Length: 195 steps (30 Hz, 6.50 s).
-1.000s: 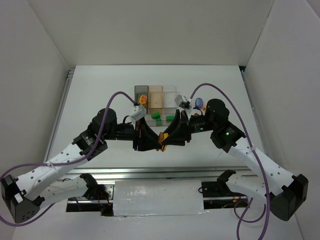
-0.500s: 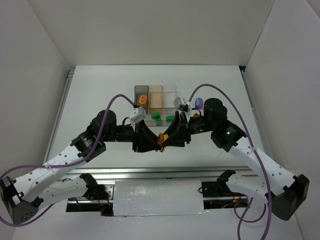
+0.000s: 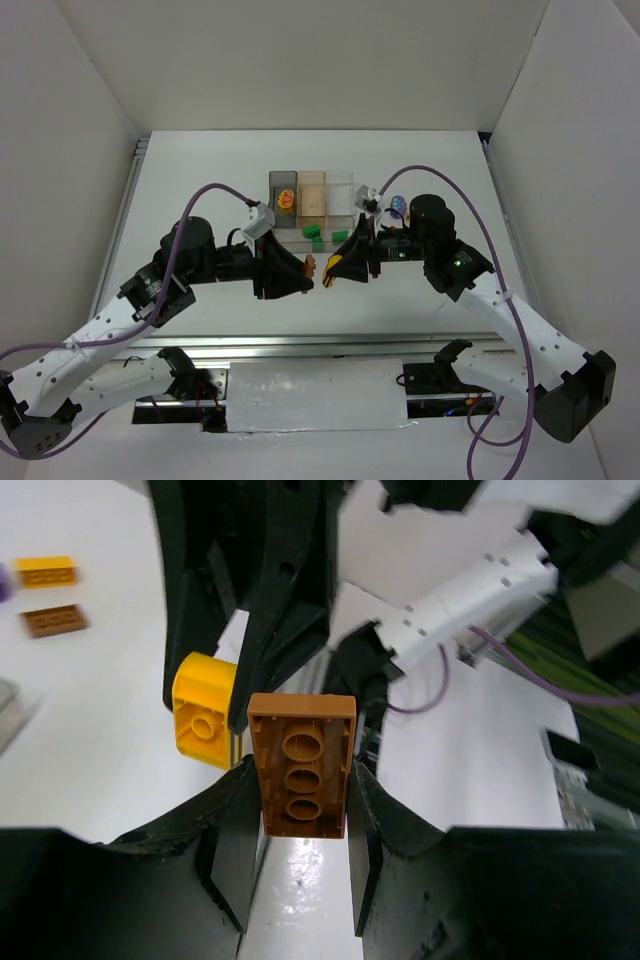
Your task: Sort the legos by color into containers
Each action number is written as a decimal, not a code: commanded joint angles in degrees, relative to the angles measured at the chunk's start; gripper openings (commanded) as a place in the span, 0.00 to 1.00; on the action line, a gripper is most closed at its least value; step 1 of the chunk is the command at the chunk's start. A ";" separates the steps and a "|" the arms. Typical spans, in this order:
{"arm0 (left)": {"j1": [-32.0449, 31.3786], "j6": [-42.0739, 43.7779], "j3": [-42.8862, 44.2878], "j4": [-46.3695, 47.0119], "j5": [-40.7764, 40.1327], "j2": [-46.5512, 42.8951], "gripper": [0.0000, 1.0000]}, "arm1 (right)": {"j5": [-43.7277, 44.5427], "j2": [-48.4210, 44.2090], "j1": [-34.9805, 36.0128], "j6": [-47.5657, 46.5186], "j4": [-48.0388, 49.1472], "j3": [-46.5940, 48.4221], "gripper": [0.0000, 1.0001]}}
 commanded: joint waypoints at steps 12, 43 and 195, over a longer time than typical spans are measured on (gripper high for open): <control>2.61 -13.92 14.89 -32.16 -57.97 -6.86 0.00 | 45.84 34.76 0.12 17.78 14.17 19.50 0.00; 3.14 -4.51 5.39 -30.06 -55.68 -12.23 0.00 | 56.13 74.29 6.01 15.94 -1.67 57.96 0.37; 5.07 -3.02 0.12 -34.54 -58.75 -11.09 1.00 | 71.43 48.58 0.65 14.78 -5.26 39.89 0.75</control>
